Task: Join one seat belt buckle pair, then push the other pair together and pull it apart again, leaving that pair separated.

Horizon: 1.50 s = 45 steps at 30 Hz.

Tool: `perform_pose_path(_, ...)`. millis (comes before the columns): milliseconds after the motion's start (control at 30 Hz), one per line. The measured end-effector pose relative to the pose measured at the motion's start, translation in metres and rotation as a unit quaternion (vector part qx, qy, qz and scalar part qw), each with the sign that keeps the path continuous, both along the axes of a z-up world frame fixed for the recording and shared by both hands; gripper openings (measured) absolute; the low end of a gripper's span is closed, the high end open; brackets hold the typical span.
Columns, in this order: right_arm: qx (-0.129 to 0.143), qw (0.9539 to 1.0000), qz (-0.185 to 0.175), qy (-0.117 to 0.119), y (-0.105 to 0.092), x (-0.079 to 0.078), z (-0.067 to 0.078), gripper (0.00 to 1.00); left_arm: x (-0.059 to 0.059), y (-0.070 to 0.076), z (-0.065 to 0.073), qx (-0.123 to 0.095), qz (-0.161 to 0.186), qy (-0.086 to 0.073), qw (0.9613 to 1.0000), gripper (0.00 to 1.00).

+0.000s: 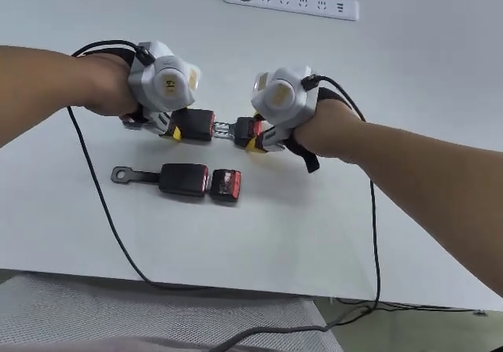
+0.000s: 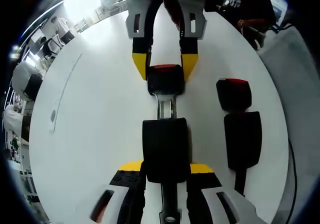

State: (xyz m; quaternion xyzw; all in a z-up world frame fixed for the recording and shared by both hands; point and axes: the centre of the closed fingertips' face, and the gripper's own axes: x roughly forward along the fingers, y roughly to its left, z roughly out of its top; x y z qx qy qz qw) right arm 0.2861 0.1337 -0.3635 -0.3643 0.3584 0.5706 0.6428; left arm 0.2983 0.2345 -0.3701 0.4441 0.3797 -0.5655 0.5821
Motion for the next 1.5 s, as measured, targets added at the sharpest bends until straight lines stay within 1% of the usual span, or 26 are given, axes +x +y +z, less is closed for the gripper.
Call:
perform_pose_path(67,0.0,1.0,0.009,-0.001,0.002,-0.001,0.001,0.35,0.0,0.0,0.0,0.0,0.0,0.0,1.0,0.31)
perform_pose_path(133,-0.001,1.0,0.009,-0.005,0.002,0.001,0.001,0.35,0.001,0.001,0.0,-0.001,0.0,0.0,1.0,0.31)
perform_pose_path(233,0.005,1.0,0.004,-0.004,0.005,0.004,0.001,0.35,0.001,0.0,0.0,0.0,-0.001,0.0,1.0,0.31)
perform_pose_path(400,0.015,0.9998,0.007,-0.008,0.016,0.004,0.002,0.35,0.001,0.0,-0.001,0.001,-0.003,0.0,1.0,0.31)
perform_pose_path(433,0.009,0.9999,0.006,-0.009,0.015,0.005,0.0,0.35,0.001,0.001,0.0,0.0,-0.002,0.0,1.0,0.31)
perform_pose_path(600,0.014,0.9997,0.014,-0.016,0.015,0.005,0.002,0.34,0.001,0.001,0.0,-0.004,-0.004,-0.001,1.0,0.31)
perform_pose_path(733,0.011,0.9998,0.011,-0.015,0.016,0.005,0.002,0.33,0.001,0.0,0.0,-0.004,-0.006,0.003,1.0,0.31)
perform_pose_path(833,0.008,0.9998,0.011,-0.017,0.017,0.005,0.002,0.33,0.001,0.0,0.0,-0.005,-0.007,0.001,1.0,0.31)
perform_pose_path(933,0.008,0.9998,0.012,-0.017,0.018,0.005,0.003,0.32,0.001,0.001,0.0,-0.015,-0.003,-0.002,0.9999,0.3)
perform_pose_path(1067,0.011,0.9998,0.008,-0.015,0.021,0.005,0.002,0.32,0.002,0.001,0.0,-0.019,0.0,-0.003,0.9998,0.3)
perform_pose_path(1133,0.015,0.9998,0.007,-0.013,0.023,0.005,0.003,0.32,-0.001,0.0,0.002,-0.019,0.0,-0.002,0.9998,0.3)
perform_pose_path(1200,0.019,0.9997,0.008,-0.013,0.029,0.005,0.003,0.32,-0.001,0.0,0.002,-0.017,-0.002,-0.001,0.9999,0.3)
perform_pose_path(1333,0.013,0.9997,0.011,-0.017,0.034,0.006,0.002,0.32,0.001,0.0,0.0,-0.015,-0.003,0.0,0.9999,0.3)
perform_pose_path(1367,0.004,0.9996,0.013,-0.023,0.034,0.006,0.001,0.32,0.001,0.0,0.0,-0.015,-0.004,0.001,0.9999,0.3)
perform_pose_path(1400,0.002,0.9996,0.014,-0.024,0.035,0.005,0.001,0.32,0.001,0.0,0.0,-0.016,-0.005,0.002,0.9999,0.3)
perform_pose_path(1500,0.005,0.9996,0.015,-0.024,0.033,0.006,0.001,0.32,0.001,0.0,0.0,-0.016,-0.007,0.003,0.9998,0.3)
